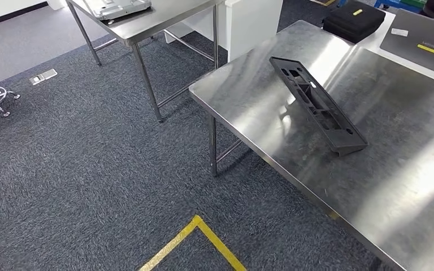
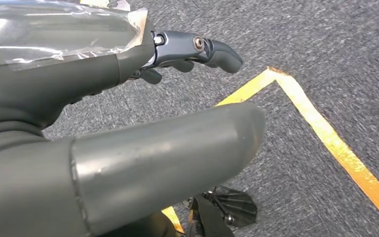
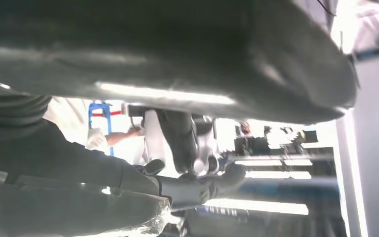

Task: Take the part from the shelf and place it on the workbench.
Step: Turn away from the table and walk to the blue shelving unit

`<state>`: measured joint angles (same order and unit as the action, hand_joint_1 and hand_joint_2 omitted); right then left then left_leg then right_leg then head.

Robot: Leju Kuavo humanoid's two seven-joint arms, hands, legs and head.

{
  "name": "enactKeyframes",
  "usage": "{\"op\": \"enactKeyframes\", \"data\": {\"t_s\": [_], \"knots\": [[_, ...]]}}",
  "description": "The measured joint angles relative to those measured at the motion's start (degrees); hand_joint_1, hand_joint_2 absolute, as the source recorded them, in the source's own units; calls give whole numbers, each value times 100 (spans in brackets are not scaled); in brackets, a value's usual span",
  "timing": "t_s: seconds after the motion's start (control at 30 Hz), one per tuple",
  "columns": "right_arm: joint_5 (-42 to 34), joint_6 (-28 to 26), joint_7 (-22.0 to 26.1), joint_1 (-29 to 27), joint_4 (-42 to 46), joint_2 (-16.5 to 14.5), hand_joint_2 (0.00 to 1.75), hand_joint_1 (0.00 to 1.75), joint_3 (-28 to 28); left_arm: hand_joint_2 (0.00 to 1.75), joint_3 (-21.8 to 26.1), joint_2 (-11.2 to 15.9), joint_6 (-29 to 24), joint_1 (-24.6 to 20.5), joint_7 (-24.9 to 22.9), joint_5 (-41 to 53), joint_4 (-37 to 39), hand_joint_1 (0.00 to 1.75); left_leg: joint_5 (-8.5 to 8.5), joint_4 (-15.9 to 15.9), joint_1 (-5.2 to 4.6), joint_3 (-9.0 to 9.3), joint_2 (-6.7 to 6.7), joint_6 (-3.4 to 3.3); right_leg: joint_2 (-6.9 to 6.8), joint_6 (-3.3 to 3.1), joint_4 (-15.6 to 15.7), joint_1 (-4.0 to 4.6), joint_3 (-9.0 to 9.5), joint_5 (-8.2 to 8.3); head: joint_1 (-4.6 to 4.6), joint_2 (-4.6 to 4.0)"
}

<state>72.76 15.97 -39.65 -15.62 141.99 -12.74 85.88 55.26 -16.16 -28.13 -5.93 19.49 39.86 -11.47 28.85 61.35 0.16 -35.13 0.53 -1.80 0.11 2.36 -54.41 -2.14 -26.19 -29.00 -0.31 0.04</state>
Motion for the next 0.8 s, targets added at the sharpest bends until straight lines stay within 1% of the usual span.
{"op": "enactKeyframes", "data": {"t_s": [0.03, 0.07, 0.1, 0.13, 0.17, 0.2, 0.23, 0.27, 0.3, 0.33, 0.4, 0.43, 0.47, 0.5, 0.53, 0.57, 0.6, 0.63, 0.67, 0.7, 0.73, 0.77, 0.8], "knots": [[32, -40, 0, 68, -201, 151, 0, 0, 0, 0, 22, 1, 4, 0, 11, -5, 0, 0, 258, 386, 7, -143, -9, 25, -3, -50, -6, 16, -30, 27, -6, 0], [1, -177, 0, 89, -386, 239, 0, 0, 0, 0, 39, 2, 6, 0, 15, 0, 0, 0, 482, 798, 13, -285, -12, 42, -14, -83, -10, 31, -62, 48, -8, 0], [-96, -398, -2, 67, -551, 247, 0, 0, 0, 0, 50, 3, 8, 0, 15, 10, 0, 0, 609, 1112, 19, -377, -12, 52, -29, -102, -17, 48, -91, 63, -8, 0], [-232, -640, -3, 20, -695, 200, 0, 0, 1, 0, 55, 4, 9, 1, 13, 22, 0, 0, 616, 1227, 25, -375, -12, 50, -43, -113, -26, 64, -116, 72, -8, 0], [-371, -850, -5, -38, -825, 131, 0, 0, 1, 0, 57, 5, 8, 2, 9, 34, 0, 0, 513, 1111, 29, -258, -13, 34, -55, -119, -37, 79, -133, 78, -9, 0], [-480, -991, -6, -99, -936, 63, 0, 0, 2, 0, 60, 5, 6, 3, 5, 44, 0, 0, 329, 781, 29, -35, -20, 3, -60, -122, -49, 91, -142, 81, -11, 0], [-557, -1055, -6, -157, -1027, 14, 0, 0, 2, 0, 61, 7, 4, 4, 2, 55, 0, 0, 154, 352, 21, 223, -40, -47, -58, -121, -58, 97, -148, 82, -14, 0], [-608, -1079, -6, -215, -1110, -20, 0, 0, 2, 0, 61, 11, 2, 3, 1, 69, 1, 0, 27, -33, 8, 446, -60, -98, -56, -107, -67, 117, -160, 91, -11, 0], [-634, -1083, -6, -262, -1179, -39, 0, 0, 2, 0, 60, 16, -1, 2, 3, 81, 1, 0, -39, -305, -10, 595, -79, -141, -52, -83, -73, 120, -173, 106, -10, 0], [-647, -1082, -6, -298, -1243, -57, 0, 0, 2, 0, 59, 20, -3, 2, 4, 90, 2, 0, -50, -433, -32, 656, -92, -174, -48, -50, -73, 117, -194, 128, -10, 0], [-632, -1056, -6, -348, -1339, -84, 0, 0, 4, 0, 61, 22, -9, 2, 7, 94, 2, 0, -93, -524, -61, 669, -89, -223, -40, 30, -59, 109, -233, 169, -16, 0], [-602, -1027, -6, -368, -1378, -95, 0, 0, 4, 0, 62, 21, -11, -1, 7, 98, 2, 0, -134, -589, -57, 677, -72, -243, -37, 51, -85, 112, -263, 143, -16, 0], [-566, -979, -6, -386, -1407, -109, 0, 0, 5, 0, 62, 18, -13, -5, 7, 108, 2, 0, -180, -655, -48, 679, -57, -269, -33, 49, -198, 121, -322, 54, -8, 0], [-531, -927, -6, -399, -1429, -130, 0, 0, 5, 0, 62, 15, -13, -8, 4, 122, 2, 0, -222, -713, -35, 671, -40, -286, -28, 30, -447, 128, -439, -105, 8, 0], [-506, -878, -6, -409, -1448, -160, 0, 0, 4, 0, 62, 12, -12, -9, 0, 134, 2, 0, -255, -726, -32, 634, -25, -289, -25, 4, -821, 119, -604, -310, 20, 0], [-490, -837, -6, -417, -1461, -195, 0, 0, 4, 0, 62, 10, -11, -8, -7, 144, 2, 0, -284, -718, -34, 584, -18, -296, -21, -7, -1247, 116, -789, -508, 32, 0], [-480, -817, -6, -421, -1472, -226, 0, 0, 4, 0, 62, 10, -11, -6, -15, 147, 2, 0, -309, -704, -35, 532, -8, -288, -19, 9, -1602, 108, -936, -646, 39, 0], [-474, -805, -6, -426, -1483, -253, 0, 0, 4, 0, 62, 9, -11, -4, -19, 148, 3, 0, -334, -686, -35, 481, 1, -276, -18, 49, -1770, 99, -983, -695, 39, 0], [-462, -797, -6, -432, -1490, -278, 0, 0, 4, 0, 62, 9, -10, -4, -23, 150, 4, 0, -355, -659, -31, 431, 8, -258, -19, 109, -1678, 85, -894, -644, 39, 0], [-445, -789, -6, -439, -1494, -304, 0, 0, 4, 0, 62, 9, -10, -5, -28, 152, 5, 0, -372, -624, -23, 381, 12, -239, -20, 175, -1350, 68, -684, -519, 39, 0], [-408, -770, -6, -439, -1497, -337, 0, 0, 4, 0, 62, 10, -9, -6, -33, 157, 6, 0, -384, -572, -16, 328, 13, -217, -19, 227, -871, 46, -409, -382, 44, 0], [-354, -745, -2, -426, -1505, -372, 0, 0, 4, 0, 62, 11, -8, -7, -40, 164, 7, 0, -394, -521, -16, 281, 13, -190, -11, 246, -469, 48, -193, -258, 49, 0], [-272, -723, 12, -409, -1519, -410, 0, 0, 4, 0, 62, 12, -6, -8, -46, 174, 7, 0, -400, -472, -22, 243, 12, -164, -1, 227, -197, 59, -64, -173, 53, 0]]}}
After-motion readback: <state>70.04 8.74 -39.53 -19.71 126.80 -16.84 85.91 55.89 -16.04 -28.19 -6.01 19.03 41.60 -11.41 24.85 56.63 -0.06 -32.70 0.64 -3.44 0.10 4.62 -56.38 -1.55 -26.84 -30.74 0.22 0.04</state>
